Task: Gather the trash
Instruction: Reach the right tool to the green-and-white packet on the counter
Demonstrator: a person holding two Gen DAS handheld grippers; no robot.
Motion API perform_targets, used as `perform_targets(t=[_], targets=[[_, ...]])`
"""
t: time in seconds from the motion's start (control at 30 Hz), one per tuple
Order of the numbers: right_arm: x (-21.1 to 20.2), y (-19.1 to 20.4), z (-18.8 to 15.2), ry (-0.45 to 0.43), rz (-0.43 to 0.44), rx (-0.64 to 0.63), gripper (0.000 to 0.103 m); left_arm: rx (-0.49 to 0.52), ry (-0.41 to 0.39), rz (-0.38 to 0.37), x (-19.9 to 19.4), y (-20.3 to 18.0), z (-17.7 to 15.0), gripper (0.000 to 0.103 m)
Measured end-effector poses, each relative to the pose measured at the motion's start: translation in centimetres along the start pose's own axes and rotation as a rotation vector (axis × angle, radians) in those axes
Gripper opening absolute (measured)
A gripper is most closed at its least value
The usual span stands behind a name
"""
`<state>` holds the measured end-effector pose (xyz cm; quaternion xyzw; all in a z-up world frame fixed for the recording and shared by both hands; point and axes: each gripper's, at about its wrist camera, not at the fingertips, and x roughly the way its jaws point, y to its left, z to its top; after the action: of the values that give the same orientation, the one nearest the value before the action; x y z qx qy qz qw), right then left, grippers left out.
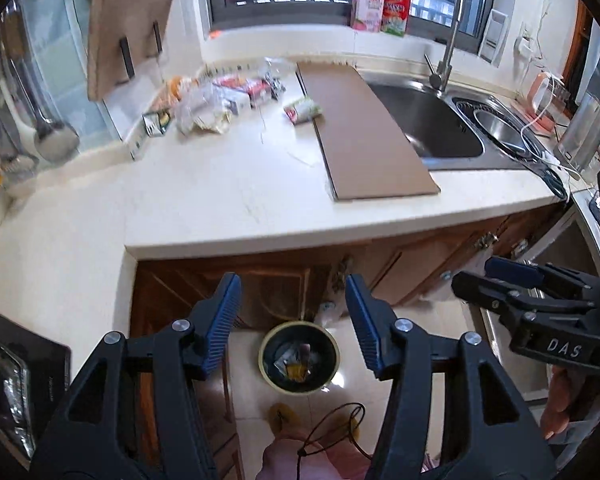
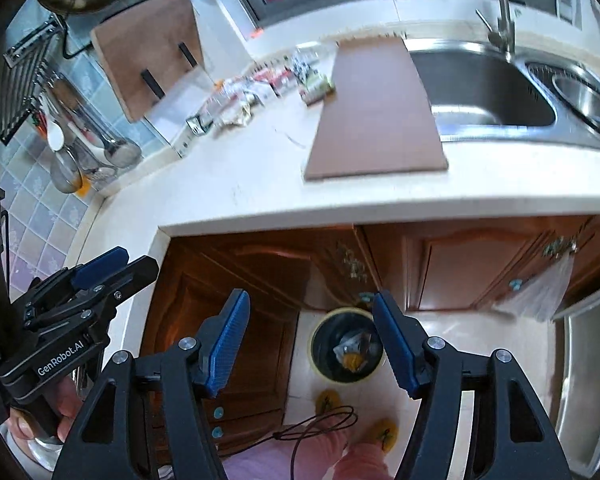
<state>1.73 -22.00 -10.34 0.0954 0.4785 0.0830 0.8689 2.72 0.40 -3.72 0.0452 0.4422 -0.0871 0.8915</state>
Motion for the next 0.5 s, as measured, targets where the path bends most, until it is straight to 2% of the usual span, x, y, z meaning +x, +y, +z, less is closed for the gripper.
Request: perform_targets(t=[0.07, 0.2, 0.37, 0.5], targets=[[-0.2, 0.3, 0.7, -0.018, 0.006, -0.006, 0.065, -0.004, -0.019, 0.019, -0.4, 0.0, 0.6, 0.053], [-1.0, 0.6, 3.0, -0.045, 0.032, -0.019, 0.065, -0.006, -0.058, 0.06, -0.7, 0.9, 2.1, 0.065], [-1.0, 0.9, 6.5, -0.066, 0.05, -0.018, 0.065, -0.014, -0.083, 0.101, 0.6, 2.8, 5.2, 0.065], [0.9, 1.6, 9.6, -0.061, 0.051, -0.004, 0.065, -0.007, -0.099, 0.125, 2.9, 4.7, 7.9, 0.065]])
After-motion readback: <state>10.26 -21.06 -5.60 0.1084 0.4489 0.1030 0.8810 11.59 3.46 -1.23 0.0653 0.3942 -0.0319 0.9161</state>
